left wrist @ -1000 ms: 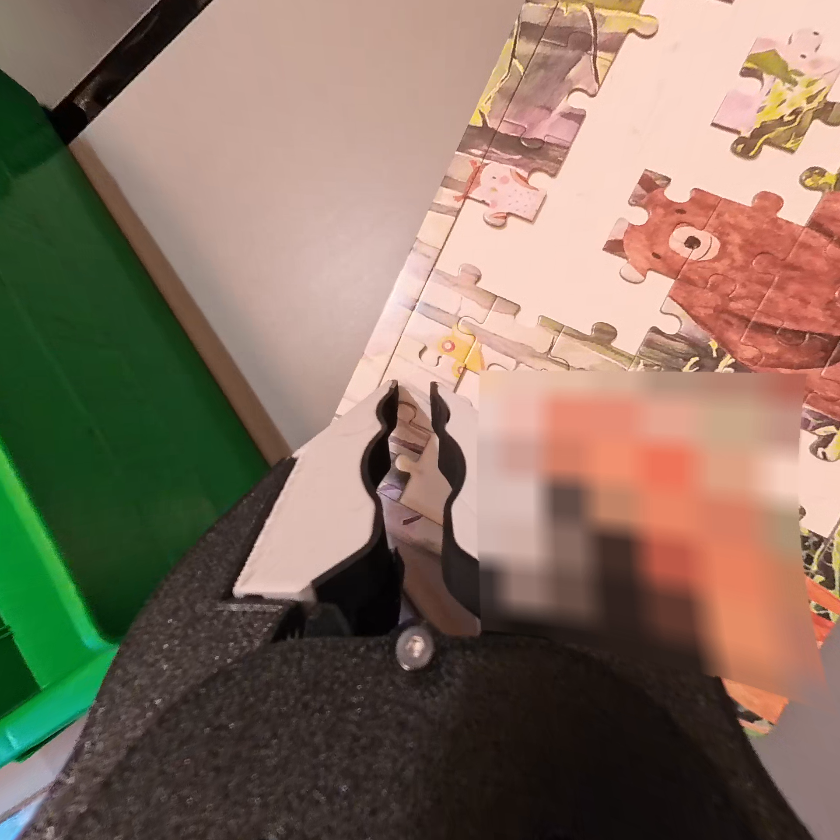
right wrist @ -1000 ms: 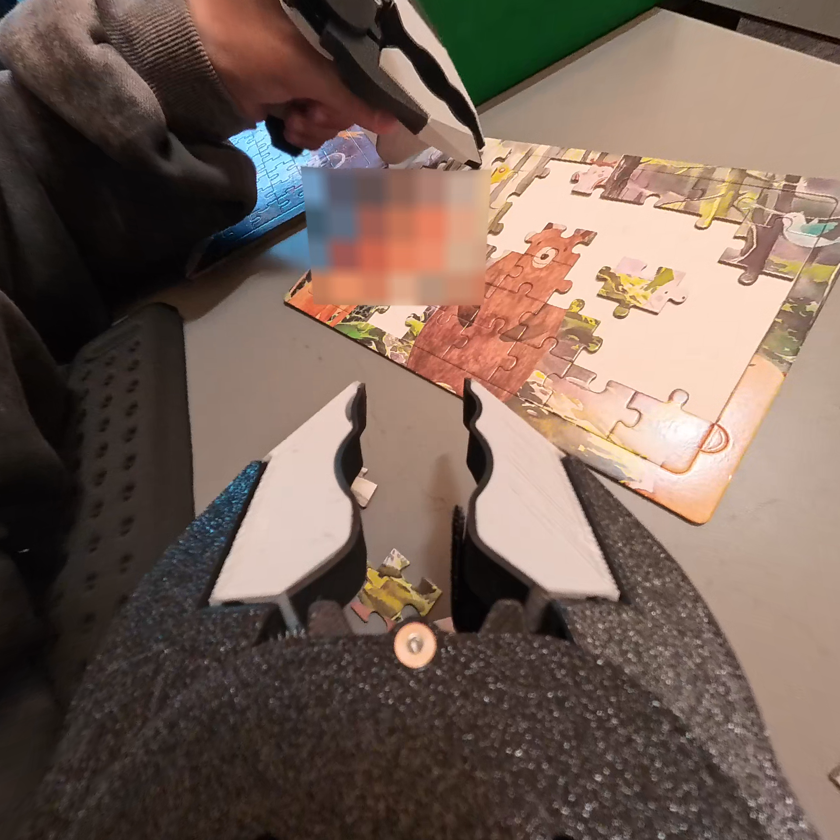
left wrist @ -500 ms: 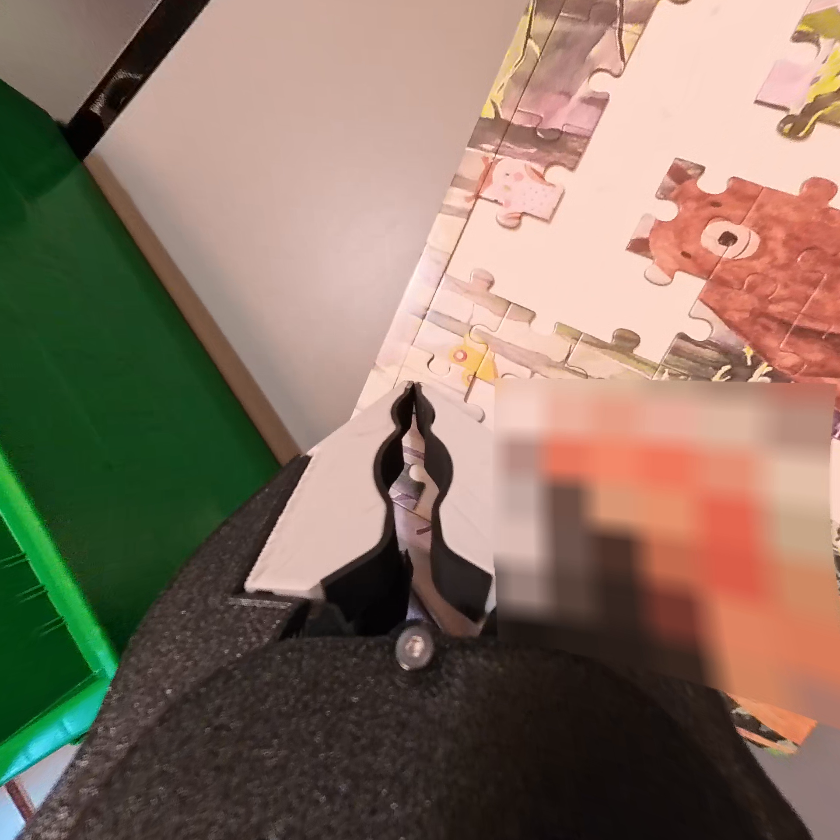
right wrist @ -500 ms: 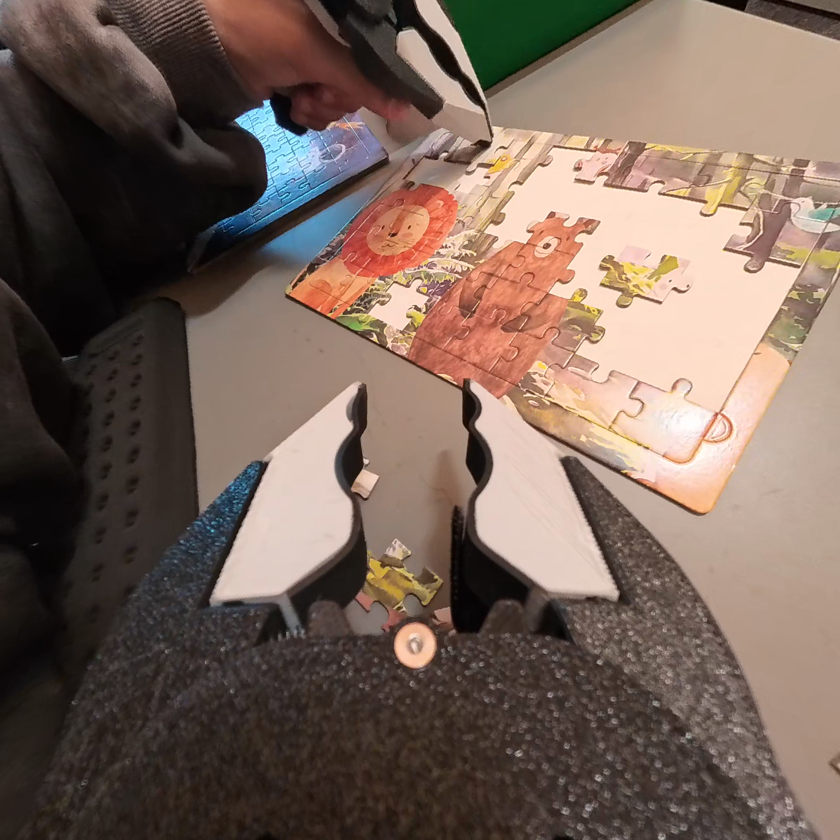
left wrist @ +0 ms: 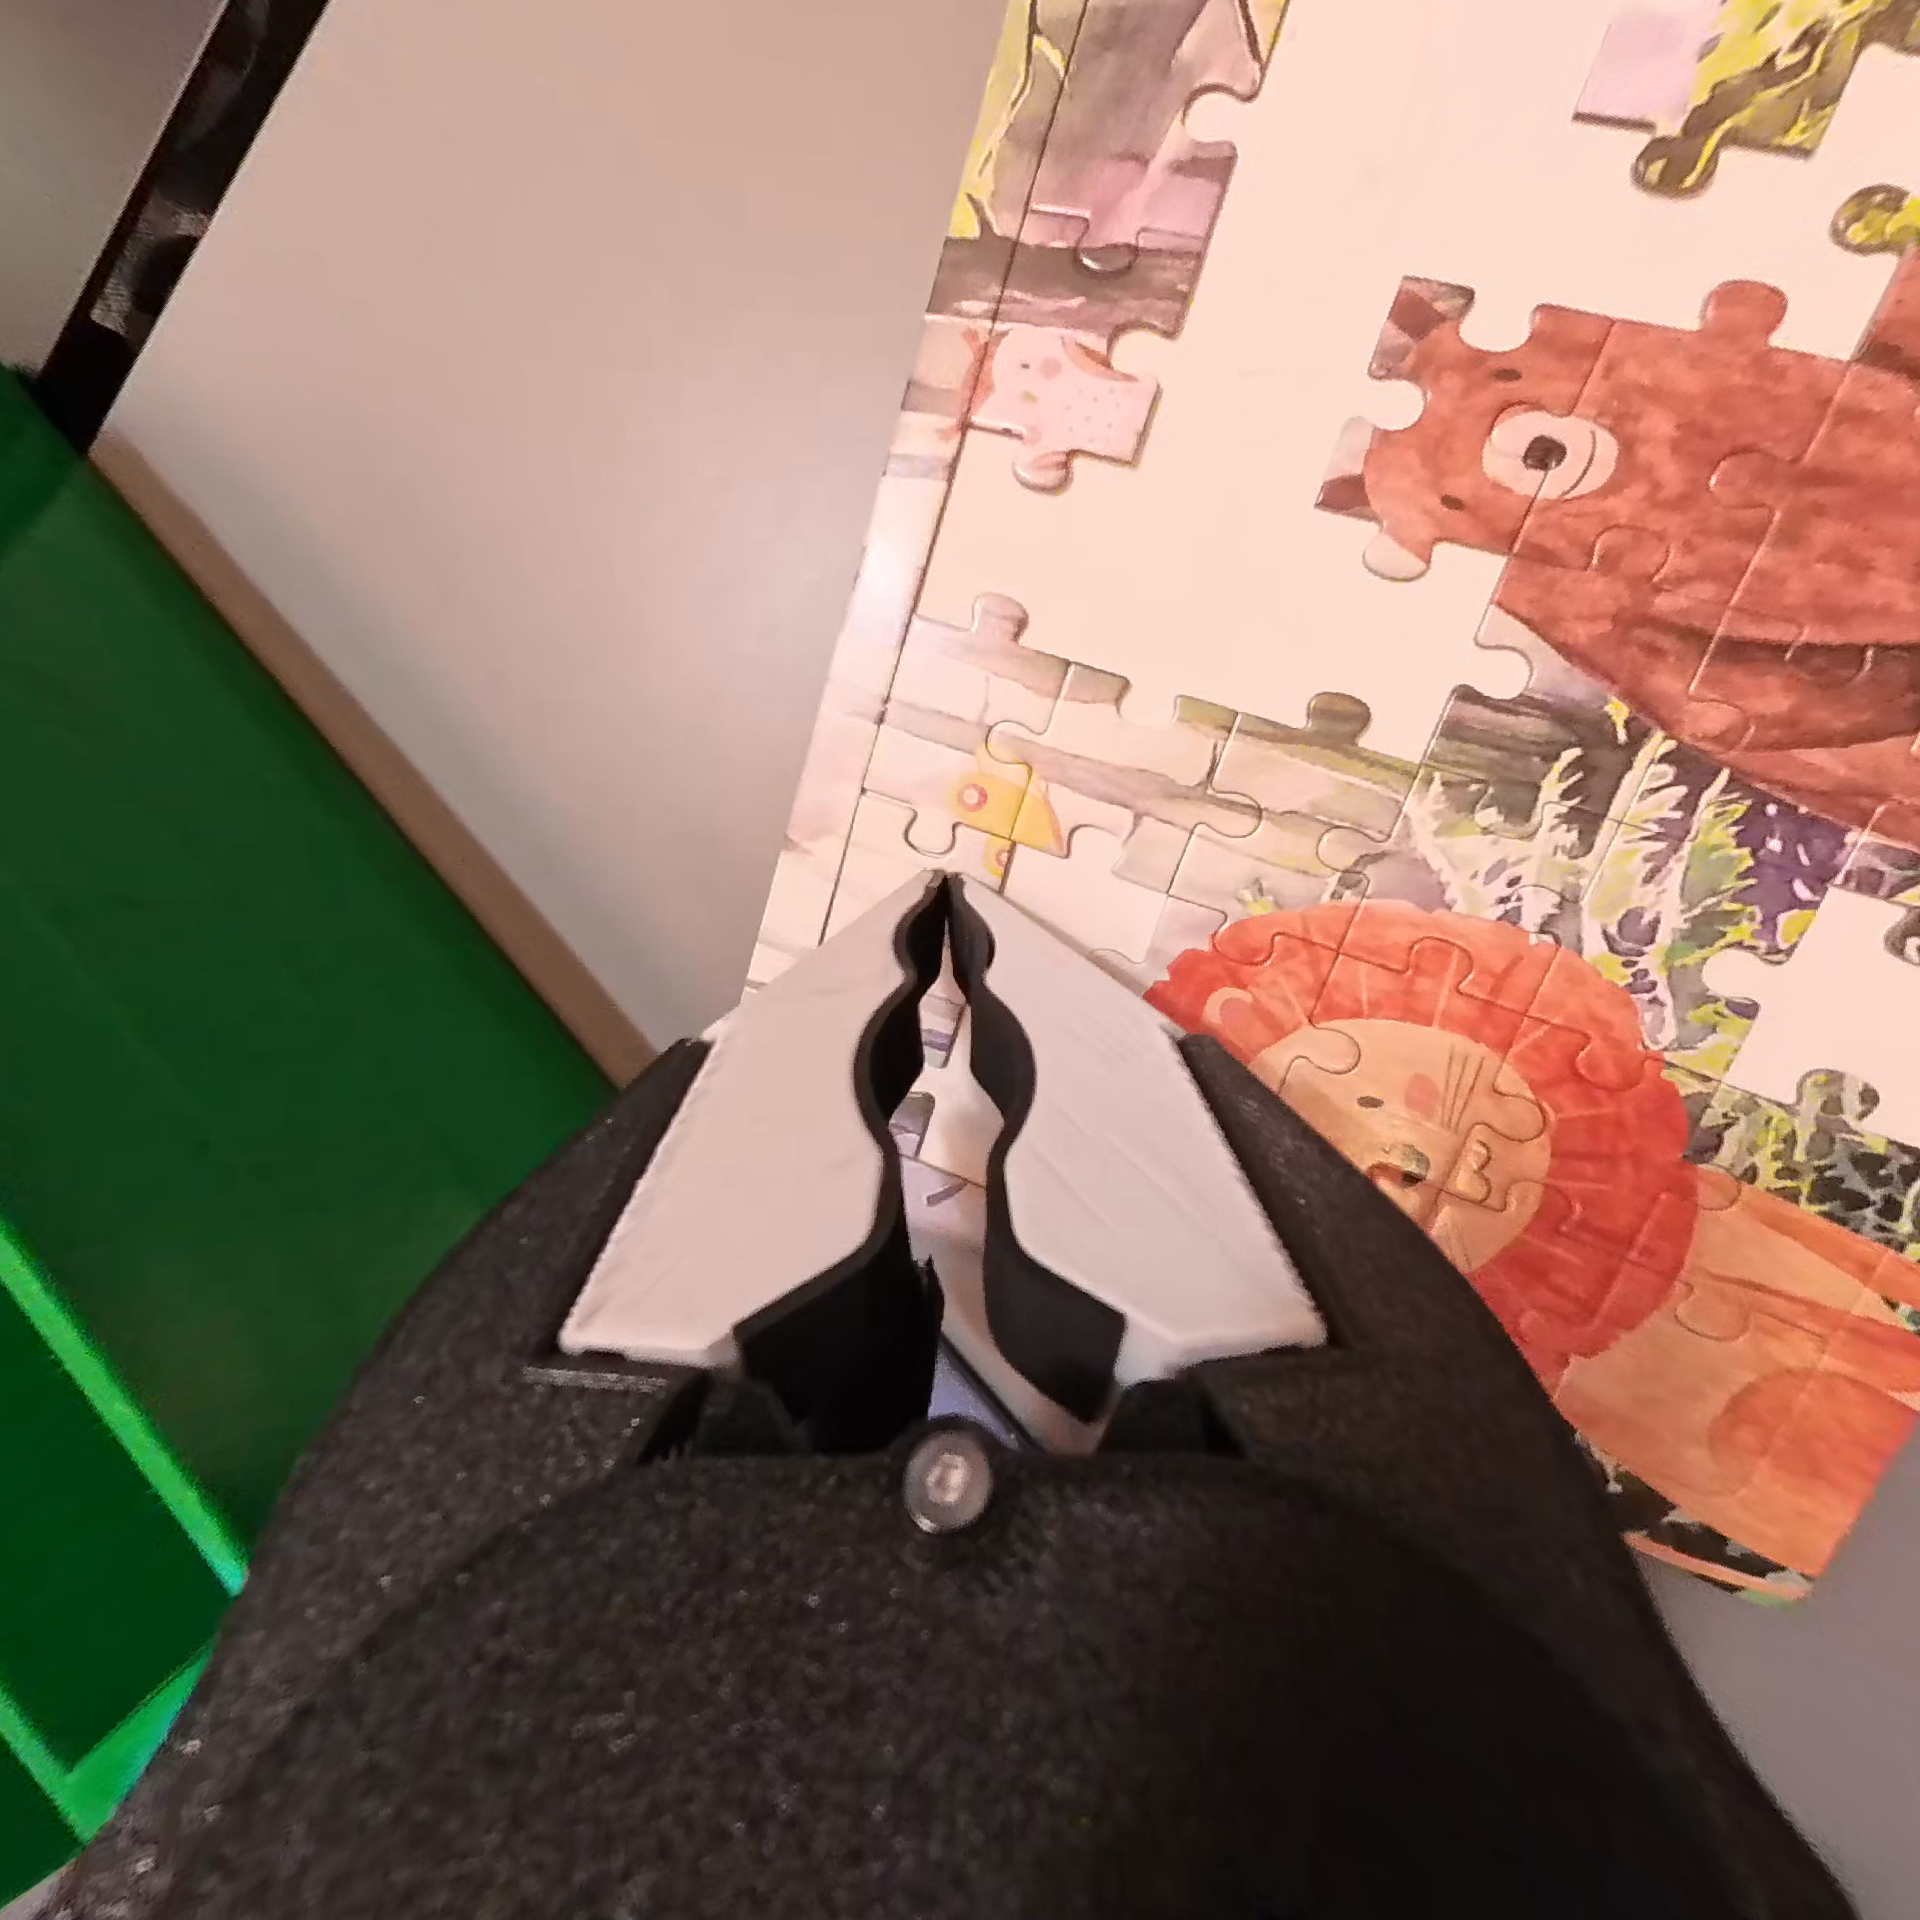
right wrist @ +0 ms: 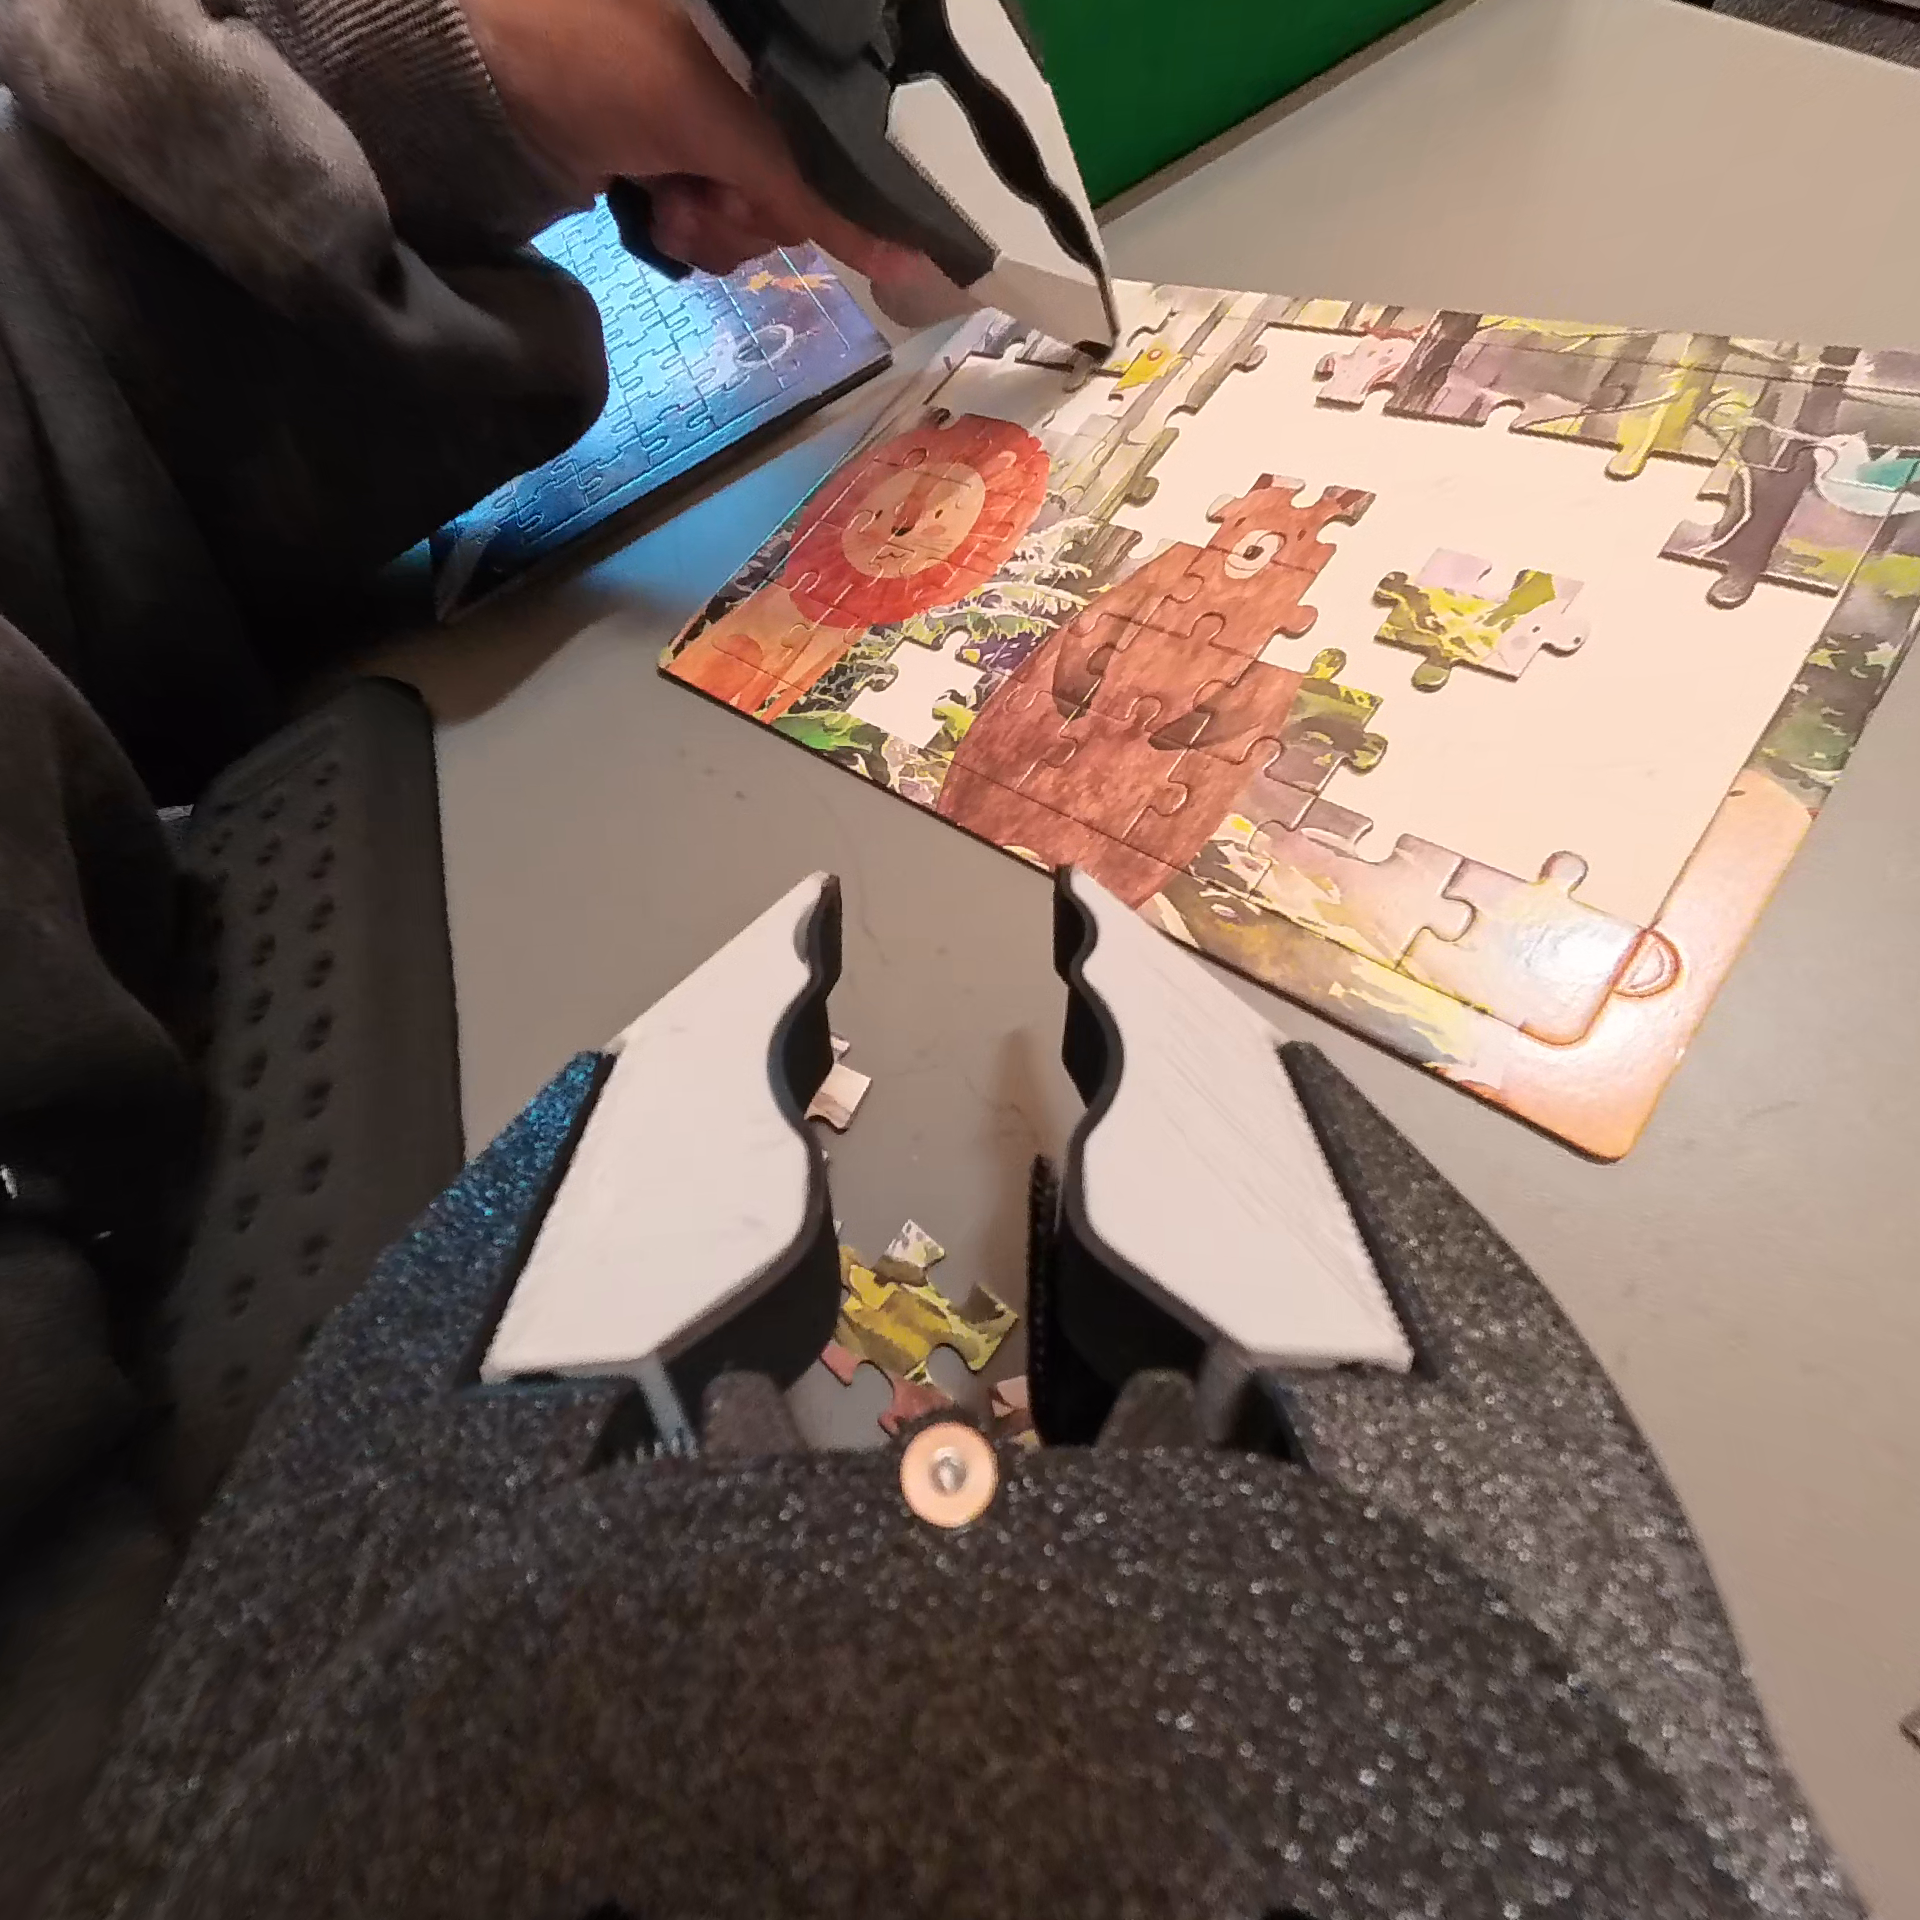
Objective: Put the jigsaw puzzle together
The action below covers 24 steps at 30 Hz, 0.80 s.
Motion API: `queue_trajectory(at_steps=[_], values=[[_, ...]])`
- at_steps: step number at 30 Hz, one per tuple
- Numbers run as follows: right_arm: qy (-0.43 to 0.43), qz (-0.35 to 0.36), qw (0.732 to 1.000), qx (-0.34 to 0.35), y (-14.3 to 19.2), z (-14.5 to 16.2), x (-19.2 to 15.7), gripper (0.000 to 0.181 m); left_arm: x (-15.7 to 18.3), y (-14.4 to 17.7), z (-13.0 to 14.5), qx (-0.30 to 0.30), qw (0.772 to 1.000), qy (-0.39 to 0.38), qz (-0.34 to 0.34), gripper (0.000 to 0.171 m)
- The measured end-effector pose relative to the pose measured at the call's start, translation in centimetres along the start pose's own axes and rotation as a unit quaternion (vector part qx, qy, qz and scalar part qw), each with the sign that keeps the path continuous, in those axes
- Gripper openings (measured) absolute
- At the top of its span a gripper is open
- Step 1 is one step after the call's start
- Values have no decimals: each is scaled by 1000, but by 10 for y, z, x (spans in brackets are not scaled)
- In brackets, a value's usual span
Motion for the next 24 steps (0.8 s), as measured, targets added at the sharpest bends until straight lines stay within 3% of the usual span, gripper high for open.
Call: queue_trajectory(at_steps=[9,15,24], values=[[0,-4,1000,-4,0,1,-1,40,-5,8,-10,23,1000,20,-6,0],[-2,-8,1000,-5,-1,1,-1,40,-11,-1,-2,-4,999,31,-42,0],[-4,-10,1000,-7,-2,2,-2,40,-10,8,-11,25,998,21,-50,0]])
Point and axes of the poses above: each gripper's, where its closed fingertips meet, y back along the fingers, z out of its underside, x = y × z across the jaws, the point moved 7 cm from there along y, back along the fingers, and after that the axes turned 15 degrees about y, right-handed, at the moved point
